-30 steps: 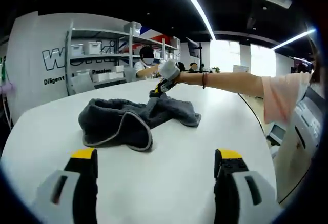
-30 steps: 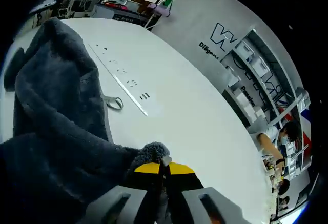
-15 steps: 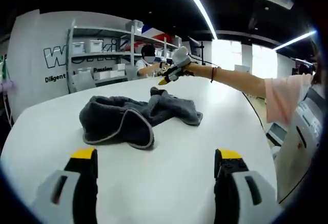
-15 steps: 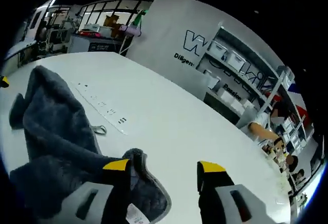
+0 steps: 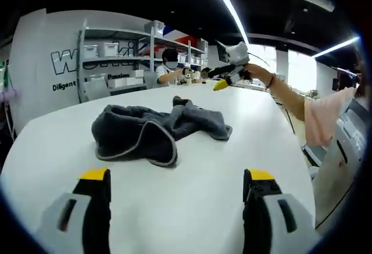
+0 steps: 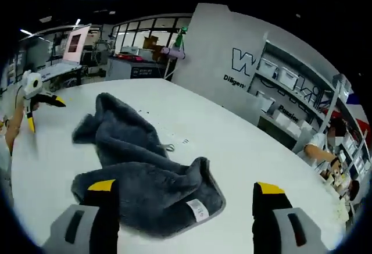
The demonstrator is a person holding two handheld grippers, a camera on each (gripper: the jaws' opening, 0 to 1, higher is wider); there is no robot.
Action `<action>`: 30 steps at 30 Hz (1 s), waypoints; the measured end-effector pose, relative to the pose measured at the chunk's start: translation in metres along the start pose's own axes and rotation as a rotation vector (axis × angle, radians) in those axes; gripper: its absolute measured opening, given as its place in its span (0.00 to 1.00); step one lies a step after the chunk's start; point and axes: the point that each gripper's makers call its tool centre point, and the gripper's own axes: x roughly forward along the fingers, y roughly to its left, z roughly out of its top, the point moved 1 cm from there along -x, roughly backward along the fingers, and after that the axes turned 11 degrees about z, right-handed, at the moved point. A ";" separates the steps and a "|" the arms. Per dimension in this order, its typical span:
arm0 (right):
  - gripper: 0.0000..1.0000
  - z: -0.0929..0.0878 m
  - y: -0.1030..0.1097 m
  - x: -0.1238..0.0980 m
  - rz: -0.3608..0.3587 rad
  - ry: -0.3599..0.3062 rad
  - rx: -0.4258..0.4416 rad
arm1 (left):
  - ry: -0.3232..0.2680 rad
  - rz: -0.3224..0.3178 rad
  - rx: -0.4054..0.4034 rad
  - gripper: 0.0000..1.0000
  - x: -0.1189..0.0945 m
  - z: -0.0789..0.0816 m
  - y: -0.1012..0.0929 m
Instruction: Fold the towel on the table until its edges align and the towel forms a compact rectangular stack.
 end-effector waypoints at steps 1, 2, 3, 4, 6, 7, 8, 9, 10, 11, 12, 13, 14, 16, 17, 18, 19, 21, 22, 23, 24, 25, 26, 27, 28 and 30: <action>1.00 -0.004 0.013 -0.004 0.011 -0.007 0.000 | -0.001 0.004 -0.003 0.99 0.000 0.000 0.001; 1.00 -0.006 0.021 -0.006 0.021 -0.011 0.002 | -0.002 0.006 -0.004 0.99 0.000 0.000 0.001; 1.00 -0.008 0.031 -0.009 0.039 -0.022 0.007 | -0.002 0.009 -0.006 0.99 0.000 0.000 0.002; 1.00 -0.010 0.042 -0.012 0.058 -0.033 0.012 | -0.003 0.011 -0.008 0.99 0.000 0.000 0.003; 1.00 -0.014 0.063 -0.018 0.094 -0.055 0.023 | -0.004 0.017 -0.012 0.99 0.000 0.000 0.005; 1.00 -0.015 0.070 -0.020 0.102 -0.068 0.022 | -0.001 0.018 -0.012 0.99 0.001 -0.001 0.005; 1.00 -0.017 0.077 -0.021 0.109 -0.081 0.021 | 0.003 0.020 -0.012 0.99 0.001 -0.002 0.006; 1.00 -0.018 0.084 -0.023 0.117 -0.093 0.020 | 0.006 0.022 -0.012 0.99 0.001 -0.003 0.006; 1.00 -0.019 0.091 -0.025 0.124 -0.106 0.019 | 0.010 0.023 -0.013 0.99 0.002 -0.004 0.007; 1.00 -0.022 0.095 -0.024 0.132 -0.106 0.020 | 0.013 0.025 -0.013 0.99 0.002 -0.004 0.007; 1.00 -0.025 0.100 -0.024 0.139 -0.106 0.020 | 0.016 0.027 -0.012 0.99 0.003 -0.005 0.007; 1.00 -0.027 0.102 -0.022 0.143 -0.110 0.019 | 0.019 0.029 -0.011 0.99 0.003 -0.006 0.008; 1.00 -0.029 0.104 -0.021 0.146 -0.114 0.018 | 0.023 0.030 -0.010 0.99 0.003 -0.007 0.008; 1.00 -0.035 0.105 -0.014 0.151 -0.110 0.013 | 0.030 0.033 -0.006 0.99 0.004 -0.008 0.008; 1.00 -0.039 0.103 -0.009 0.150 -0.108 0.018 | 0.035 0.034 -0.003 0.99 0.004 -0.009 0.008; 1.00 -0.043 0.101 -0.005 0.149 -0.105 0.022 | 0.040 0.035 -0.001 0.99 0.005 -0.011 0.008; 1.00 -0.053 0.102 -0.004 0.146 -0.062 0.021 | 0.050 0.041 0.009 0.99 0.005 -0.012 0.008; 1.00 -0.061 0.104 -0.003 0.147 -0.038 0.008 | 0.063 0.049 0.026 0.99 0.006 -0.015 0.008; 1.00 -0.062 0.104 -0.003 0.143 -0.048 0.016 | 0.066 0.047 0.029 0.99 0.006 -0.015 0.008; 1.00 -0.063 0.104 -0.002 0.139 -0.057 0.025 | 0.069 0.046 0.031 0.99 0.006 -0.016 0.008; 1.00 -0.064 0.105 -0.003 0.140 -0.049 0.019 | 0.071 0.044 0.031 0.99 0.007 -0.016 0.007; 1.00 -0.061 0.105 -0.003 0.137 -0.062 0.008 | 0.073 0.040 0.032 0.99 0.007 -0.016 0.006; 1.00 -0.057 0.106 -0.004 0.134 -0.074 -0.003 | 0.075 0.037 0.033 0.99 0.007 -0.017 0.006; 1.00 -0.055 0.107 -0.005 0.133 -0.085 -0.008 | 0.077 0.036 0.034 0.99 0.007 -0.017 0.005; 1.00 -0.054 0.109 -0.006 0.136 -0.089 -0.012 | 0.077 0.035 0.034 0.99 0.007 -0.017 0.005; 1.00 -0.053 0.111 -0.007 0.139 -0.095 -0.018 | 0.077 0.035 0.035 0.99 0.007 -0.017 0.005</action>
